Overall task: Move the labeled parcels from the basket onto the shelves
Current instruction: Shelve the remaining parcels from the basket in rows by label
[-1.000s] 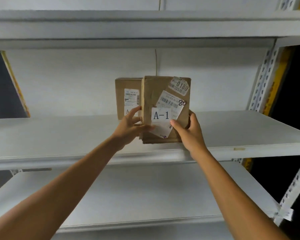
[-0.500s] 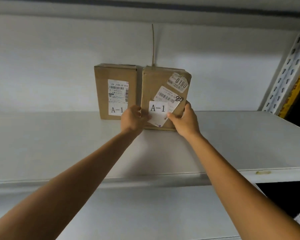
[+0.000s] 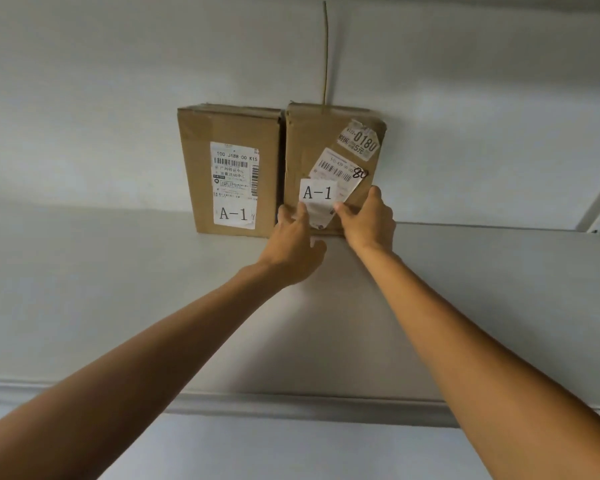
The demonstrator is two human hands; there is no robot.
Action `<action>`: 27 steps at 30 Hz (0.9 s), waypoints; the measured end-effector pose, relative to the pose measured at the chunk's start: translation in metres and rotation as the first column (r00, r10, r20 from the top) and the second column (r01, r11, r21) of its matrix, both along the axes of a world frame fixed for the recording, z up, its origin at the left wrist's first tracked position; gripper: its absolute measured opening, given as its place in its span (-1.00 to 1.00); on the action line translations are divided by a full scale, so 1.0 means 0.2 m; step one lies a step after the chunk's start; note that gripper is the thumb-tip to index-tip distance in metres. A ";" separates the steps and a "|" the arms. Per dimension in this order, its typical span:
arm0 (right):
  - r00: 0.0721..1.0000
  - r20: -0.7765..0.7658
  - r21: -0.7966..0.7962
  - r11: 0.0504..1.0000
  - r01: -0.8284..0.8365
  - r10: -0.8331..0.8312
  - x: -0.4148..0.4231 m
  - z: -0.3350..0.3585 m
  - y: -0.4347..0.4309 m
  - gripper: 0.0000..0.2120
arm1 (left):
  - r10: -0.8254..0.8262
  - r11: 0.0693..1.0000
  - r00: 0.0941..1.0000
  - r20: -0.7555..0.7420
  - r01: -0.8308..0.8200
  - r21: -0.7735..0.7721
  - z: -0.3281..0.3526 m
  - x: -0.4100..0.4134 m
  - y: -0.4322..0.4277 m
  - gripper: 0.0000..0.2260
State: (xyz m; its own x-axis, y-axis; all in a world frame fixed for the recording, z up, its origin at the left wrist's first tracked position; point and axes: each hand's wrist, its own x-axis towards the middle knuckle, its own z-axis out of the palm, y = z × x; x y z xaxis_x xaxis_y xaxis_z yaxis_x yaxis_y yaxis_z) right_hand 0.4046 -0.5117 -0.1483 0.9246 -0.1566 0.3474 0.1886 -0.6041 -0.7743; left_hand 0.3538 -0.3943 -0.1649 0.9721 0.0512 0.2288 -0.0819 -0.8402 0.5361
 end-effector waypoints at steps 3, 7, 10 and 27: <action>0.999 0.023 0.015 1.000 -0.025 0.024 0.03 -0.02 -0.02 -0.62 | 0.020 0.990 1.000 -0.020 -0.017 0.141 -0.02 -0.01 -0.06 -0.36; 0.997 0.073 0.049 0.998 -0.024 0.021 0.07 -0.01 -0.05 -0.57 | 0.019 0.911 0.962 0.273 -0.129 0.391 0.02 -0.01 -0.11 -0.33; 0.990 0.138 0.132 0.990 -0.045 0.027 0.09 0.01 -0.07 -0.68 | -0.016 0.786 0.937 0.348 -0.204 0.584 0.05 0.05 -0.07 -0.29; 0.996 -0.087 -0.285 0.957 -0.043 0.019 -0.62 0.09 -0.46 -0.44 | -0.476 0.778 0.879 -0.039 0.441 0.447 0.20 -0.22 -0.14 -0.45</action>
State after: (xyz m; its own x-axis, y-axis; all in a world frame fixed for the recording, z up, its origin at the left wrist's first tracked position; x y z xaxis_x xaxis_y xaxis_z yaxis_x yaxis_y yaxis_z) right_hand 0.2797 -0.6029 -0.1310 0.9548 -0.0323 0.2954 0.1534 -0.7978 -0.5830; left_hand 0.3098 -0.4215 -0.1250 0.8349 -0.5168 0.1893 -0.5407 -0.8345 0.1063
